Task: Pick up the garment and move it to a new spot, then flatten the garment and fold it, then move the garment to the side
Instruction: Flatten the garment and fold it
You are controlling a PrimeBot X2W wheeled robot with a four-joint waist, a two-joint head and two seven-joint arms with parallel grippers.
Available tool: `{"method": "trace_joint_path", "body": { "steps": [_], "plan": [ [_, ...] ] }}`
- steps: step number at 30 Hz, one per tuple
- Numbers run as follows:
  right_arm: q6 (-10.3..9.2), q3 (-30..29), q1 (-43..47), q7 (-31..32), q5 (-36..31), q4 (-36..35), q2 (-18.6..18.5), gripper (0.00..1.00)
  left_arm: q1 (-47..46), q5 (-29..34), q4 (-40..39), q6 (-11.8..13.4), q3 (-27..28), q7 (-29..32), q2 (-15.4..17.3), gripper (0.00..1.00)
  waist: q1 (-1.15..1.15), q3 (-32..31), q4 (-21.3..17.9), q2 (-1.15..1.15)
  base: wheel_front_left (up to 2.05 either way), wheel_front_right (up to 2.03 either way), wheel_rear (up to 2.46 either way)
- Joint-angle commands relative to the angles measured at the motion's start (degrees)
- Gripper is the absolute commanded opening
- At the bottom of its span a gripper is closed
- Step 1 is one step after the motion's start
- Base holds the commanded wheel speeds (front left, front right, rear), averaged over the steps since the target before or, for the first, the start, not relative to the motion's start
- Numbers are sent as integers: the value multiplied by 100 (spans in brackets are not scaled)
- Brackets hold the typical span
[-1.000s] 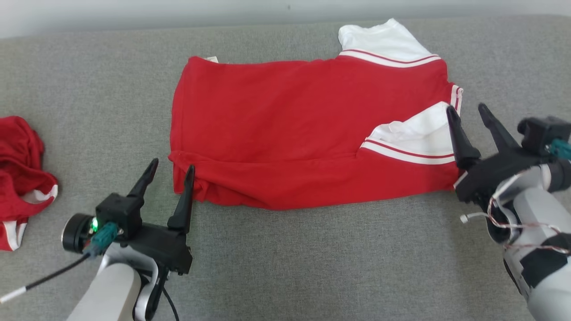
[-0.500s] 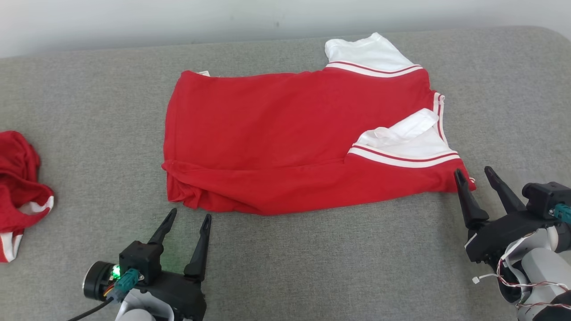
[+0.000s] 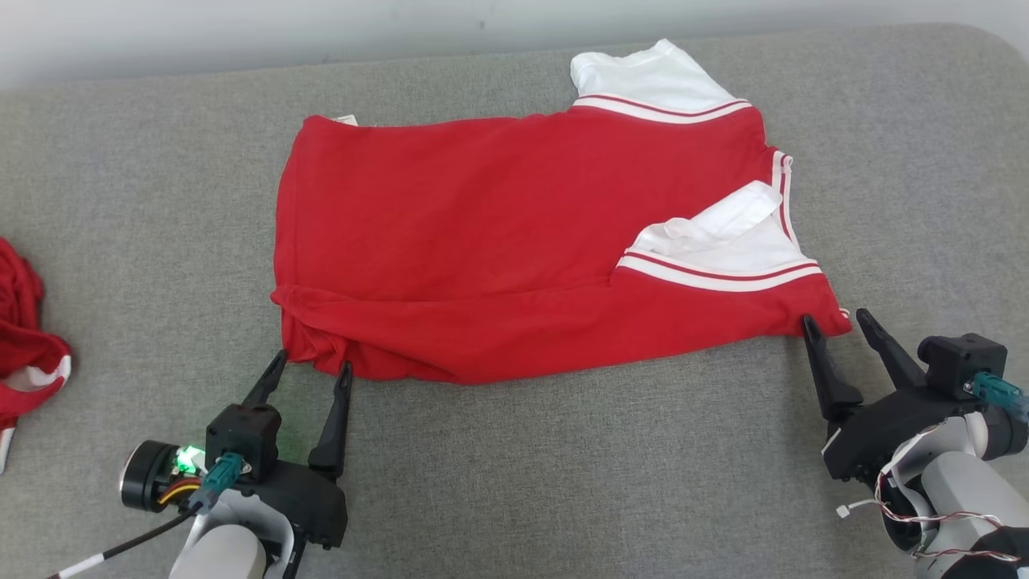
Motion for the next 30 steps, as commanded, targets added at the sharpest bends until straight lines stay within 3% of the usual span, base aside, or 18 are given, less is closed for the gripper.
{"method": "trace_joint_path", "body": {
  "steps": [1,6,7,8,9,11,18,24,30],
  "plan": [
    [-14,-9,-47,-2,-54,19,37,100,-64,53,50,6,-13,-26,28,100,0,29,-7,0,0,0,0],
    [-14,20,-128,-29,-57,135,108,100,-211,120,236,23,-65,-45,19,100,0,89,-25,0,0,0,0],
    [-14,33,-148,-28,-58,156,126,93,-238,105,271,17,-61,-49,4,100,0,97,-27,0,0,0,0],
    [-14,44,-169,-27,-56,172,137,42,-265,78,305,4,-50,-44,-11,100,0,104,-29,0,0,0,0],
    [-14,54,-185,-28,-54,189,141,0,-278,44,350,-2,-29,-49,-30,45,0,113,-31,0,0,0,0],
    [-14,68,-208,-34,-57,234,148,0,-296,-1,413,-54,-18,-59,-48,0,0,126,-32,0,0,0,0],
    [-14,-21,-90,-120,26,355,133,0,63,-317,262,-214,158,-98,-142,0,0,-129,51,0,0,0,0],
    [-14,-178,379,-176,127,142,-22,0,757,-545,-241,-347,271,-110,-18,0,0,-539,111,0,0,0,0],
    [-14,-406,1089,-193,197,-392,-197,0,1457,-718,-807,-130,380,-33,119,0,0,-762,158,0,0,0,0]
  ]
}}
